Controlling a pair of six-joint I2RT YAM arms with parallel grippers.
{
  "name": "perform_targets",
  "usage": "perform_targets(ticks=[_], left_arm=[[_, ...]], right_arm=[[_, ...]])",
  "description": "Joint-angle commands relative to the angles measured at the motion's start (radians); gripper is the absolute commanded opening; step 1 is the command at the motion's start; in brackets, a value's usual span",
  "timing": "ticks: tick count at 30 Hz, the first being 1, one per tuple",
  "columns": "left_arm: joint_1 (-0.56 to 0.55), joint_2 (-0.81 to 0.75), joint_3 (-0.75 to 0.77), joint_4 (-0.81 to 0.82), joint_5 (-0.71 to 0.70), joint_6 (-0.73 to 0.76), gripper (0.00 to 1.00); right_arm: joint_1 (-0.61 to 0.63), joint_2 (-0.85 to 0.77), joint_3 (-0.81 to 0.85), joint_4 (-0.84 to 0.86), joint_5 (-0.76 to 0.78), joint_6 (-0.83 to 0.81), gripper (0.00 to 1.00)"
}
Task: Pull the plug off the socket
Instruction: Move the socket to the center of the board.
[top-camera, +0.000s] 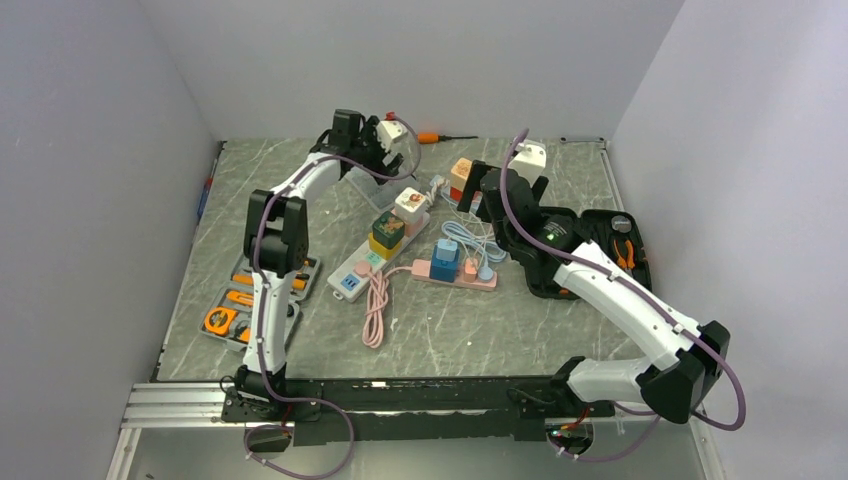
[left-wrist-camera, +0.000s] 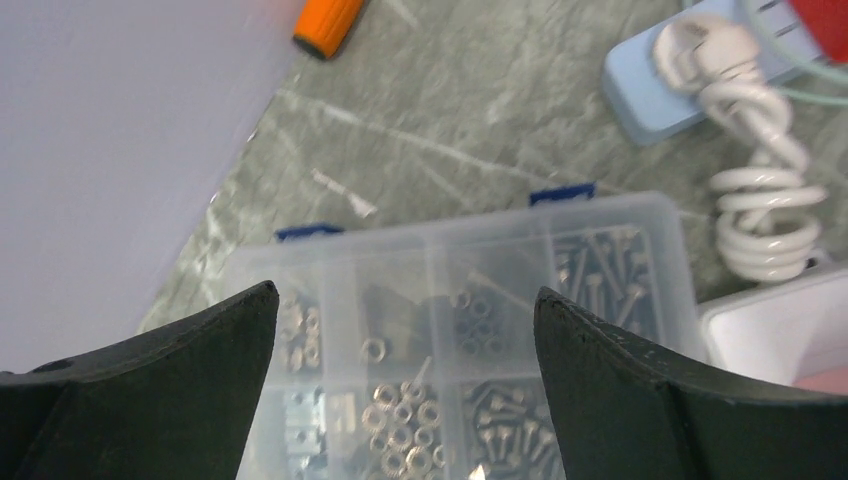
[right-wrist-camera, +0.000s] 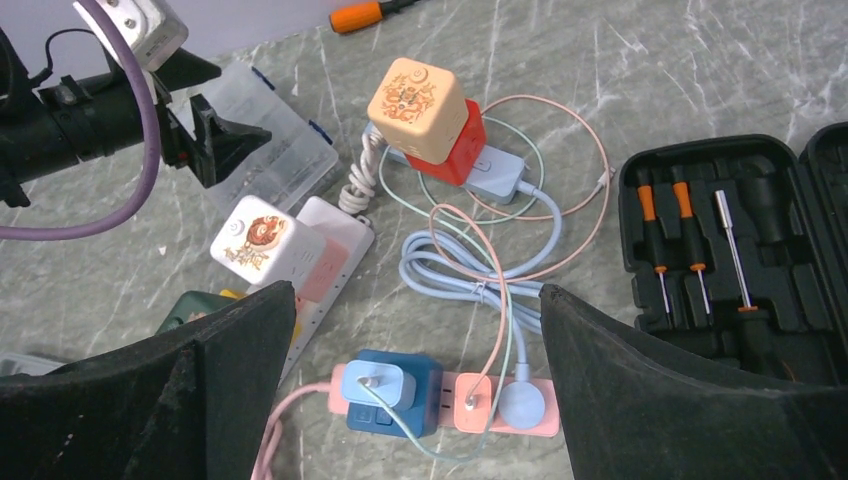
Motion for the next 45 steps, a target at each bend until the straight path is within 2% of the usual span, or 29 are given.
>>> perform_targets(ticks=[1,7,16,23,27,31,39,45], left_arm=[[-0.042,0.044,0.126,-0.025,0.136,0.014,0.99],[-0.07,0.077,0.146,-0.025,0.139,0.028,0.99],[-0.096,0.202,0.39,-0.276,0.074,0.109,0.99],[-0.083,0.213,0.365,-0.396,-0.065,0.238,0.99],[-0.061,0.183,0.275,-0.381,-0.143,0.272,0.99],[-0.017,0.183,0.27,-0.437,-0.15,0.288,0.99],[0.07,0.103,0.126,-0.461,-0.125,0.312,0.98],[0.085,-0.023,0.058,-0.437,-0.002,0.197,0.99]], right_arm=[[-0.01,0.013,0.009,-0.009,0.016,0.024,0.93],[-0.011,0.037,0.012,-0.004,-0.001,0.027,0.94],[-0.014,0.068,0.051,-0.005,-0.026,0.03,0.93],[-0.015,0.069,0.073,-0.002,-0.039,0.03,0.94],[-0.014,0.069,0.081,-0.005,-0.043,0.031,0.94],[-0.014,0.061,0.083,-0.004,-0.045,0.026,0.94],[-0.014,0.027,0.066,0.001,-0.036,0.019,0.94],[-0.014,0.035,0.047,0.013,-0.055,0.022,0.94]])
